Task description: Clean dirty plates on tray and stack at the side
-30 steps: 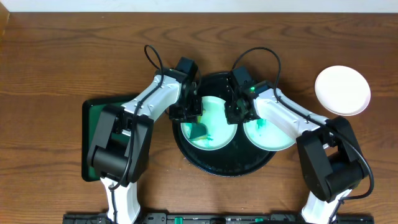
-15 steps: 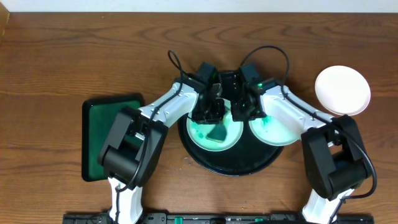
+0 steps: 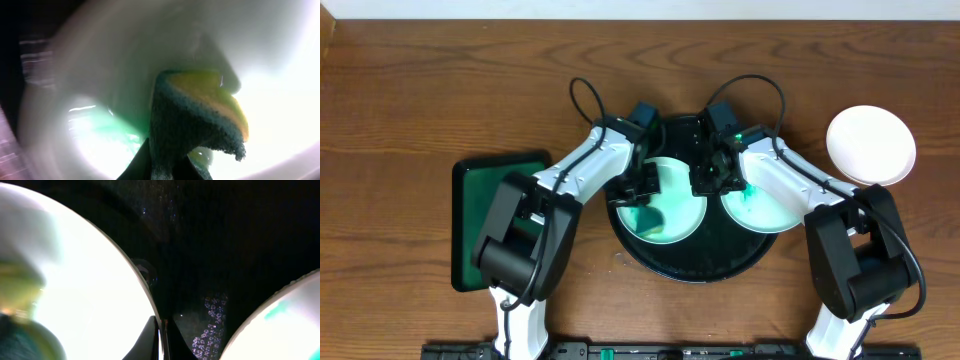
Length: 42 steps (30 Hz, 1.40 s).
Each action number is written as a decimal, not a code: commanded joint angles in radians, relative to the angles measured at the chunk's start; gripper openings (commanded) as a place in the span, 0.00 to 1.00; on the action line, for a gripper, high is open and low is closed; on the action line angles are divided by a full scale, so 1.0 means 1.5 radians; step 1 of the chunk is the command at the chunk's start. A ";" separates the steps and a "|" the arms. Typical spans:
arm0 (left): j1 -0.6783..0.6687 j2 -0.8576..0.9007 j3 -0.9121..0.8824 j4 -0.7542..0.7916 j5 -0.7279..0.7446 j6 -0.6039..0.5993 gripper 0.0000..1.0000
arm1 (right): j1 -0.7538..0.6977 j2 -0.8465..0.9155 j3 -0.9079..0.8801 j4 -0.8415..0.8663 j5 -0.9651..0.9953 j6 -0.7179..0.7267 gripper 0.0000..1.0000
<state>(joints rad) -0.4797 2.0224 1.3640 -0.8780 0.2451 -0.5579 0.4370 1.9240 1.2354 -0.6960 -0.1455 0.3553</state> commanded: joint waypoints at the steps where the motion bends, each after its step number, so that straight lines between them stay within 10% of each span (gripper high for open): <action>1: 0.041 0.051 -0.046 -0.051 -0.308 -0.016 0.07 | -0.005 0.002 0.009 0.003 0.017 0.008 0.01; 24: 0.025 0.051 -0.046 -0.020 -0.223 0.020 0.07 | -0.001 0.019 0.008 0.039 -0.130 0.208 0.01; 26: 0.014 0.051 -0.046 -0.017 -0.223 0.022 0.07 | 0.005 0.028 0.008 0.049 -0.131 0.198 0.27; 27: 0.010 0.051 -0.046 -0.015 -0.223 0.022 0.07 | 0.009 0.035 0.008 0.052 -0.131 0.195 0.64; 30: -0.002 0.051 -0.046 -0.014 -0.222 0.022 0.07 | 0.018 0.053 0.008 0.062 -0.131 0.191 0.77; 38: -0.008 0.051 -0.046 -0.017 -0.218 0.023 0.07 | 0.034 0.113 0.008 0.084 -0.142 0.202 0.19; 42: -0.008 0.051 -0.046 -0.015 -0.200 0.030 0.07 | 0.036 0.129 0.008 0.100 -0.159 0.201 0.10</action>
<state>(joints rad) -0.4866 2.0140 1.3487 -0.9287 -0.1146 -0.5274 0.4606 2.0182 1.2755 -0.5674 -0.3447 0.6498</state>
